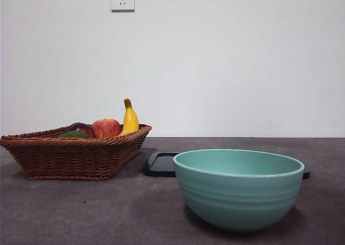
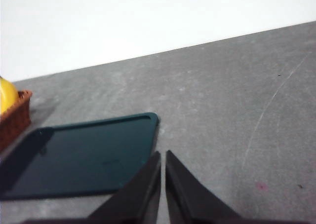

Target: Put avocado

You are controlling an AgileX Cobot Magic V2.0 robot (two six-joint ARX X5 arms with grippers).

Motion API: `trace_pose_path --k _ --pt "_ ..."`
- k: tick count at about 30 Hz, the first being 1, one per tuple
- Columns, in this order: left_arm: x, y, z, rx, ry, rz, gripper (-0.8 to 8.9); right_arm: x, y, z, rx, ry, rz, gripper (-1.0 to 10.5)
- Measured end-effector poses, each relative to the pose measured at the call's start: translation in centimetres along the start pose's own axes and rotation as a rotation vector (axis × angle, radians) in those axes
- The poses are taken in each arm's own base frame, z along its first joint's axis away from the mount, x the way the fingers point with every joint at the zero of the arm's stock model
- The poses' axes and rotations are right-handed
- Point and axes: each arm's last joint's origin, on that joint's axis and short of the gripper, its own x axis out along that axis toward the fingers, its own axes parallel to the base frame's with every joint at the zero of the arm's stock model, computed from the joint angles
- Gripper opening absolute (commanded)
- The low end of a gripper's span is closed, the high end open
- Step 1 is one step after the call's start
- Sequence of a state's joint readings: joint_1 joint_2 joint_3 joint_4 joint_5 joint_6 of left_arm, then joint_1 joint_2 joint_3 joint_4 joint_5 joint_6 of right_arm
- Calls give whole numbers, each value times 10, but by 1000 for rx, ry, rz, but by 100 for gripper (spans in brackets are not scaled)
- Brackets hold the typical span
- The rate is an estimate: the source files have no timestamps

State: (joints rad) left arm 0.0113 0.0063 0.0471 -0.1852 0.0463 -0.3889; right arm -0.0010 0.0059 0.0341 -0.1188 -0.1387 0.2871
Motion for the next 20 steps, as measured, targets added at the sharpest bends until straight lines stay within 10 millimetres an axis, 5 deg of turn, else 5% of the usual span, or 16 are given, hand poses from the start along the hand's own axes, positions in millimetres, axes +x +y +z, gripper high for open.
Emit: trace_pose_path --k 9,20 --pt "-13 -19 40 -31 40 -46 9 -17 17 50 27 -88 28 8" --pt "-24 -52 108 51 268 -142 9 -19 44 122 34 209 143 8"
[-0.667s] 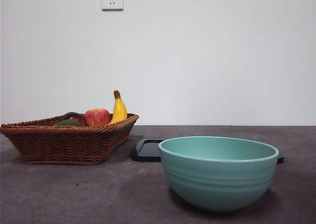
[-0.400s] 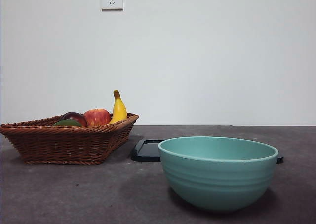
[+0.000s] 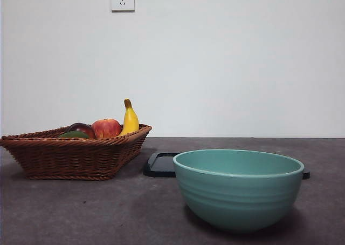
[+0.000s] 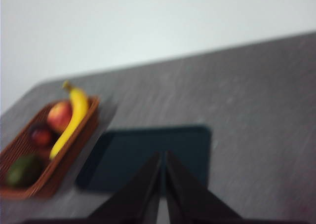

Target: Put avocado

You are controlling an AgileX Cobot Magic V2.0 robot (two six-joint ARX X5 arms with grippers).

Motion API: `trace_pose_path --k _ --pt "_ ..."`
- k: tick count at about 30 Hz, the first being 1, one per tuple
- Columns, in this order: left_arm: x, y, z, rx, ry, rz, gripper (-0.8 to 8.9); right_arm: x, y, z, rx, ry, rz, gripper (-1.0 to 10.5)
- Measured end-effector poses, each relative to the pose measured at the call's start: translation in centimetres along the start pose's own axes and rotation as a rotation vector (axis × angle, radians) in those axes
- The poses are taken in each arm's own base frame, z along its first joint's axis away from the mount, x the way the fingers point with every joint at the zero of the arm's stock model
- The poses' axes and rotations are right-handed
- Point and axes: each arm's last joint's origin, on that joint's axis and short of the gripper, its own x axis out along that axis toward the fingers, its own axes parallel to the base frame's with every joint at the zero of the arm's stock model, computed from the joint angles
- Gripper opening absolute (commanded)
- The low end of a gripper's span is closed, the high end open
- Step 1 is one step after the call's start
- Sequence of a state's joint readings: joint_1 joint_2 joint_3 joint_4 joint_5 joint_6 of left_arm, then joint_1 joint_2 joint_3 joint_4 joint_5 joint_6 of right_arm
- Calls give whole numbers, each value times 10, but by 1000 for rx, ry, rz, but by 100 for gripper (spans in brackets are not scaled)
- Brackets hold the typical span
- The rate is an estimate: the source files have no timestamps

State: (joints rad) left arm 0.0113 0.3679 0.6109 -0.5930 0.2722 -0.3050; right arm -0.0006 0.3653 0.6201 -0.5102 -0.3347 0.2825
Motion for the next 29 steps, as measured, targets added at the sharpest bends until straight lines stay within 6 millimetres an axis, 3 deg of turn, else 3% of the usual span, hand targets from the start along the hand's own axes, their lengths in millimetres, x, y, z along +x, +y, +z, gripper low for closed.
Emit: trace_pose_path --k 11,16,22,25,29 --pt "-7 -23 35 95 334 -134 9 17 31 47 -77 450 190 8" --pt "-13 -35 43 154 460 -218 9 22 52 42 -186 632 335 8" --pt "-14 -37 43 173 475 -237 17 23 59 37 -225 673 391 8" --pt "-14 -37 43 173 475 -237 187 23 59 37 -225 673 391 72" --pt "-14 -37 43 173 474 -237 427 23 59 37 -224 673 391 363"
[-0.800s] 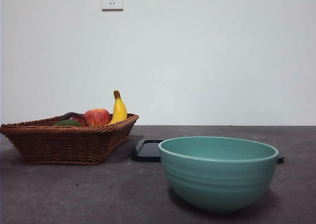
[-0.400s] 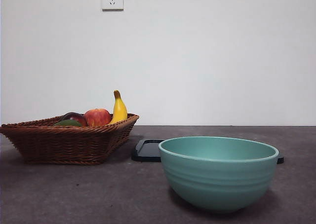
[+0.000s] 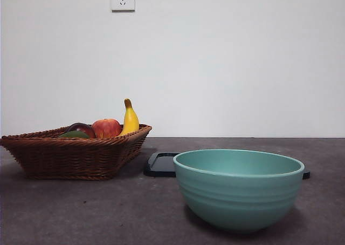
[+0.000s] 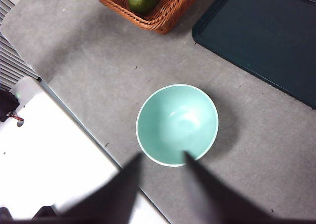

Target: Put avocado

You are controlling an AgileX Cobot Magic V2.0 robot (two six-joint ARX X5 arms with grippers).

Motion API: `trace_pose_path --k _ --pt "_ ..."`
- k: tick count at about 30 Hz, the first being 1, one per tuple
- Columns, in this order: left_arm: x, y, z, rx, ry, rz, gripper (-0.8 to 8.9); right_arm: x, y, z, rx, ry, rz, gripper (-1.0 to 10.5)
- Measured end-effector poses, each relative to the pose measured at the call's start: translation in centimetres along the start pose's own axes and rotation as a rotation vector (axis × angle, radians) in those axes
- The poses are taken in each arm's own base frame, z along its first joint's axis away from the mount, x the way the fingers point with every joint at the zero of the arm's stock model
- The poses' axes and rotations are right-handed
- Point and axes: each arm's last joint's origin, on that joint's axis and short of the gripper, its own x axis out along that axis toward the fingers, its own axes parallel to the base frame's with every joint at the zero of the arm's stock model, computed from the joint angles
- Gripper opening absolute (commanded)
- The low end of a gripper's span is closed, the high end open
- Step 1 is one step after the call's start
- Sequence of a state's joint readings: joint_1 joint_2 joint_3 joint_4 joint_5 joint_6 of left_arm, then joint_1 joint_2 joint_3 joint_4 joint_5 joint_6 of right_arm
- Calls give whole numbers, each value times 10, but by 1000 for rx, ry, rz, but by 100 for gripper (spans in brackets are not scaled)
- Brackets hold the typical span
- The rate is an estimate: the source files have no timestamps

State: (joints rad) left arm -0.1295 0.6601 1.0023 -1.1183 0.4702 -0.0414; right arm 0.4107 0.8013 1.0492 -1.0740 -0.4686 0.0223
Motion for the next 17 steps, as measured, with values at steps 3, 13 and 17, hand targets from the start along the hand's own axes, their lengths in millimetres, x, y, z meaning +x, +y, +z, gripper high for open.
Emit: trace_pose_path --k 3,13,17 --pt "0 0 0 2 0 0 444 0 0 0 0 0 0 436" --pt "7 3 9 6 -13 -1 437 0 0 0 0 0 0 436" --pt "18 9 19 0 -2 0 436 0 0 0 0 0 0 436"
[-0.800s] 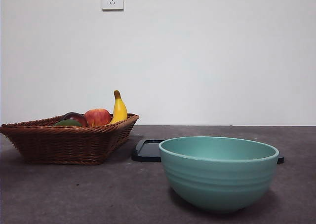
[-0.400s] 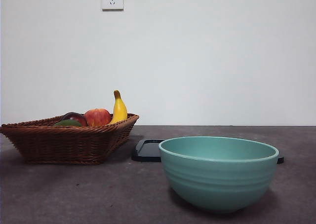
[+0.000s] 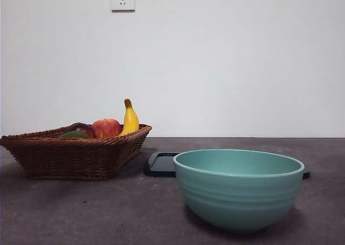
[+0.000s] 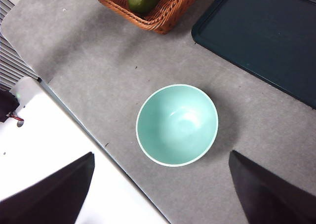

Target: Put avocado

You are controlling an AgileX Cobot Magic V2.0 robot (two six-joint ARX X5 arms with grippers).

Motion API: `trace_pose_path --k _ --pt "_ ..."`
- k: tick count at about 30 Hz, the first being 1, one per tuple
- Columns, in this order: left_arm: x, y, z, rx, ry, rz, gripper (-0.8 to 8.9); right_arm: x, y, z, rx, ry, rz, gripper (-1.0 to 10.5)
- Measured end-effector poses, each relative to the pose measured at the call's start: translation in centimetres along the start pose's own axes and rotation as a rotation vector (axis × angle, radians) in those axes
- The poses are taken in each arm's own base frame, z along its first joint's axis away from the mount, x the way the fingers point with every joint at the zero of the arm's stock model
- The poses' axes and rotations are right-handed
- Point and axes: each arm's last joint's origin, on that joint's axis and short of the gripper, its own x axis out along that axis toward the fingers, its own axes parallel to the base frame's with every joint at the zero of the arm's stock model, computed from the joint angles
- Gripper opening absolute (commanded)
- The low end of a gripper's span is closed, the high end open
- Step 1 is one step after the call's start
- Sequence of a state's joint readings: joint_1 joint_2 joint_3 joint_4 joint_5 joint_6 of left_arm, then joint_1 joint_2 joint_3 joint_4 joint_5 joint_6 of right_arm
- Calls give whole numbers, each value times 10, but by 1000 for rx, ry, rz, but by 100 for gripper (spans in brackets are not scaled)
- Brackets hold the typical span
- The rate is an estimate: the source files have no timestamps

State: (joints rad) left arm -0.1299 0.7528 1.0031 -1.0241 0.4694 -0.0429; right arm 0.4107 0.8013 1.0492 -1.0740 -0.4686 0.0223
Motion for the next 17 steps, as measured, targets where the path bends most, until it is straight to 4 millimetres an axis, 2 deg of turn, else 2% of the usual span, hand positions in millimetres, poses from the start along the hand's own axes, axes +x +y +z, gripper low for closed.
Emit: trace_pose_path --k 9,17 --pt "44 10 41 15 14 63 436 0 0 0 0 0 0 436" --pt "98 12 85 49 103 193 435 0 0 0 0 0 0 436"
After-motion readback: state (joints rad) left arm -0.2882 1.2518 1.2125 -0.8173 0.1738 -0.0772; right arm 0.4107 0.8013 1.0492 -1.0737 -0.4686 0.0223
